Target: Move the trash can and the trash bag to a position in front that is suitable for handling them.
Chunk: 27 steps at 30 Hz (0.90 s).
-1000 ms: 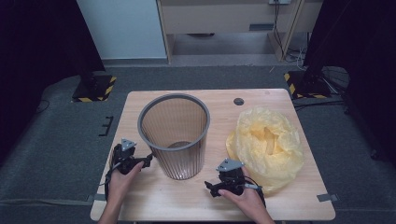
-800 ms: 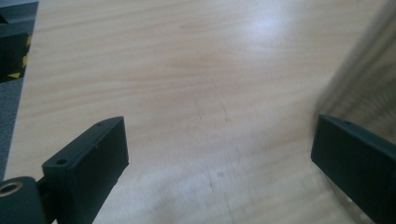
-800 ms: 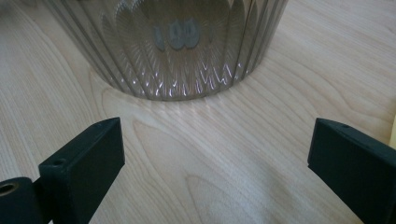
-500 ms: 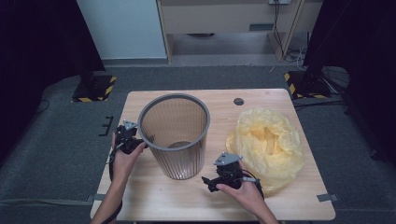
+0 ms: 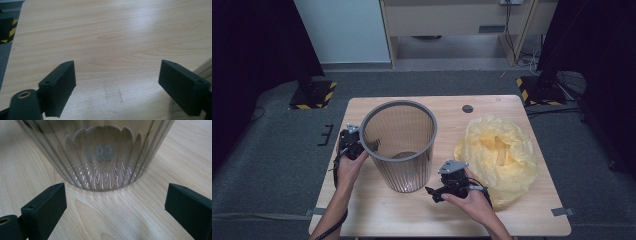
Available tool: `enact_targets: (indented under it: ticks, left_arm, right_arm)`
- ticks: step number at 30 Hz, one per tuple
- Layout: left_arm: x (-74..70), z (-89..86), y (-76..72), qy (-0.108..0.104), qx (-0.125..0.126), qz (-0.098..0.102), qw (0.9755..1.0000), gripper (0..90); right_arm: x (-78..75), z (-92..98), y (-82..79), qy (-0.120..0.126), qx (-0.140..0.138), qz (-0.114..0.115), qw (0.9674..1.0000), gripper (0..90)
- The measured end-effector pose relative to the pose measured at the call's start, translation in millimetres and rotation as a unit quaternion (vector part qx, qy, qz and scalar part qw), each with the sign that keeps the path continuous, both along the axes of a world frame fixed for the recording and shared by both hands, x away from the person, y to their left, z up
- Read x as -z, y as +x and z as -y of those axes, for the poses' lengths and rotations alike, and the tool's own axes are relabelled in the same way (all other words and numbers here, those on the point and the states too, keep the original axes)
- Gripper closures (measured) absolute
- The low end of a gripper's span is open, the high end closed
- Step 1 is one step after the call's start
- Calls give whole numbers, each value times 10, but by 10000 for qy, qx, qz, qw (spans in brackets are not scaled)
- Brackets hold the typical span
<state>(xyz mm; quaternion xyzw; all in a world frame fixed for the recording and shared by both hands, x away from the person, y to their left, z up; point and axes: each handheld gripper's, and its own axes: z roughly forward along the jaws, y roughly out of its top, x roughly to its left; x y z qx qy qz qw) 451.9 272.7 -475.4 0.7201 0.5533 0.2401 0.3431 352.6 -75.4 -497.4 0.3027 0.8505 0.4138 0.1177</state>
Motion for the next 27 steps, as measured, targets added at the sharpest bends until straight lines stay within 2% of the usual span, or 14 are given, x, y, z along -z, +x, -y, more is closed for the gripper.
enact_targets:
  ticks: [2, 8, 15, 18, 27]
  left_arm:
    - [1, 35, -21, -3, 108, -15, 9999, 160]
    - [18, 108, -63, -71, 227, 9, 9997, 148]
    - [1, 223, -132, 9, 374, 21, 9993, 152]
    - [-1, 287, -173, -16, 550, 10, 9985, 153]
    - [-16, 449, -285, 73, 817, 39, 9966, 153]
  right_arm:
    - [-21, 14, -2, 26, -30, 12, 10000, 36]
    - [-63, 64, -18, 53, -84, 63, 9999, 31]
    - [-94, 134, -31, 122, -153, 84, 9998, 31]
    - [-113, 156, -44, 143, -187, 92, 9997, 31]
    - [-126, 287, -77, 208, -295, 48, 9993, 3]
